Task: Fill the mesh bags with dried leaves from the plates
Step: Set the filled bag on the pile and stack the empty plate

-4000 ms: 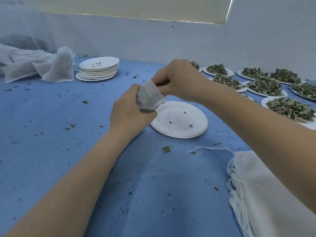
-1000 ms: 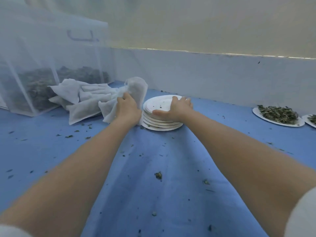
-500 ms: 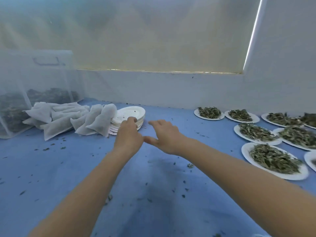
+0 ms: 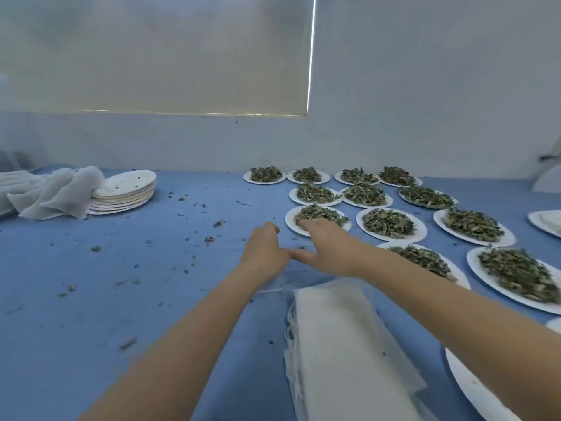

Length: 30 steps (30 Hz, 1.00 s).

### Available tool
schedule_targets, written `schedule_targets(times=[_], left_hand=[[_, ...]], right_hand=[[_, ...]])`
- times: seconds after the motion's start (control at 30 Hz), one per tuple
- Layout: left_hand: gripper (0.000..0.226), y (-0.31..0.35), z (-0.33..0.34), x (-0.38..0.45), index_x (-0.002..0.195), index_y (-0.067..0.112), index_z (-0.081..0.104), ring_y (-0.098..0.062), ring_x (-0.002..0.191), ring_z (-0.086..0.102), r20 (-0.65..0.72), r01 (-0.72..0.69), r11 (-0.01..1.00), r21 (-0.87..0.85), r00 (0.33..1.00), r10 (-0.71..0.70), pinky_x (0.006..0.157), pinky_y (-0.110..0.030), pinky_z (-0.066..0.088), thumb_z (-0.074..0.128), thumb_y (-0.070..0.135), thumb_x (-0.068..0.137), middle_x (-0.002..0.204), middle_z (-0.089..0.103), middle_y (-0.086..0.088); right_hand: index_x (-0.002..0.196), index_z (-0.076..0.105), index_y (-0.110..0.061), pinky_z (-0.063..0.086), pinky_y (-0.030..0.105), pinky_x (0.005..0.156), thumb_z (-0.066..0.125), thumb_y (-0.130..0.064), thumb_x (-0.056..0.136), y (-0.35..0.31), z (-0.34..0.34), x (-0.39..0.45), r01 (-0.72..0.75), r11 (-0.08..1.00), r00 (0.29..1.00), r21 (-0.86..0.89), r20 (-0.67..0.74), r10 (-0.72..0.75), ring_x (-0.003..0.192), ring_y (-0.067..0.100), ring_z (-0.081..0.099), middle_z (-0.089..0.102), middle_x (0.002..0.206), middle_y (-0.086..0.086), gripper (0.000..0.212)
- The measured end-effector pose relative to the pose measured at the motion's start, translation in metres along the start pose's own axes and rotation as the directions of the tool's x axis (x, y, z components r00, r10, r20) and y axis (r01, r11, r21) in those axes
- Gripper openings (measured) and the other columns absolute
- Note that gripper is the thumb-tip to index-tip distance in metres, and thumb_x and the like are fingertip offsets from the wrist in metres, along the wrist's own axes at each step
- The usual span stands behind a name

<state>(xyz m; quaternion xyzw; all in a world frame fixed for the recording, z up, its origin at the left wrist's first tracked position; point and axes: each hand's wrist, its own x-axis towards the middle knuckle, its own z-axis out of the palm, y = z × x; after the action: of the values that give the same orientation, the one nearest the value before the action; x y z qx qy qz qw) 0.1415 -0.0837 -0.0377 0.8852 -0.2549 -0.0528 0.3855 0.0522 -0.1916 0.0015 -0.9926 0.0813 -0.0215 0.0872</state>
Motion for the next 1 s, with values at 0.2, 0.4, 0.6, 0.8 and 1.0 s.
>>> schedule_targets(times=[0.2,0.4,0.6,0.8,1.0], left_hand=[[0.044,0.019,0.043,0.030,0.124,0.006,0.040,-0.029,0.115,0.045,0.019,0.045,0.995,0.089,0.999,-0.047,0.083,-0.031,0.038,0.057,0.016,0.085,0.130,0.042,-0.015],[0.043,0.031,0.051,0.077,0.127,0.001,0.035,-0.037,0.120,0.038,-0.015,0.107,0.982,0.158,0.994,-0.106,0.095,-0.040,0.036,0.049,0.015,0.089,0.131,0.040,-0.018],[0.041,0.028,0.053,0.101,0.128,0.004,0.029,-0.036,0.120,0.033,0.042,0.190,0.973,0.134,0.980,-0.197,0.086,-0.036,0.033,0.040,0.010,0.089,0.125,0.045,-0.019],[0.036,0.022,0.038,0.094,0.123,0.002,0.034,-0.035,0.117,0.040,0.023,0.193,0.981,0.027,0.981,-0.194,0.084,-0.038,0.038,0.040,0.008,0.088,0.122,0.046,-0.018],[0.037,-0.007,-0.012,0.059,0.125,0.003,0.034,-0.029,0.100,0.046,-0.113,0.197,0.980,-0.035,0.973,-0.200,0.068,-0.033,0.038,0.041,0.006,0.089,0.113,0.048,-0.014]], right_hand=[[0.126,0.044,-0.001,0.043,0.035,0.087,0.053,-0.052,0.089,0.054,0.007,0.016,-0.195,0.981,0.979,0.016,0.071,0.193,0.112,0.028,0.048,0.048,0.128,0.017,0.064],[0.102,0.057,0.000,0.038,0.035,0.085,0.045,-0.067,0.084,0.081,0.009,0.061,-0.278,0.958,0.953,-0.072,0.108,0.285,0.119,0.029,0.038,0.040,0.130,0.020,0.071],[0.123,0.046,0.000,0.036,0.036,0.087,0.052,-0.079,0.069,0.092,0.021,0.088,-0.373,0.927,0.913,-0.032,0.163,0.373,0.122,0.034,0.036,0.035,0.138,0.015,0.096],[0.143,0.017,0.003,0.032,0.042,0.101,0.062,-0.078,0.061,0.083,0.022,0.092,-0.409,0.912,0.909,0.014,0.087,0.407,0.128,0.037,0.034,0.033,0.145,0.017,0.124],[0.148,0.000,-0.006,0.034,0.045,0.102,0.073,-0.072,0.054,0.017,0.014,0.093,-0.367,0.923,0.930,0.112,0.037,0.366,0.135,0.038,0.021,0.033,0.144,0.020,0.136]])
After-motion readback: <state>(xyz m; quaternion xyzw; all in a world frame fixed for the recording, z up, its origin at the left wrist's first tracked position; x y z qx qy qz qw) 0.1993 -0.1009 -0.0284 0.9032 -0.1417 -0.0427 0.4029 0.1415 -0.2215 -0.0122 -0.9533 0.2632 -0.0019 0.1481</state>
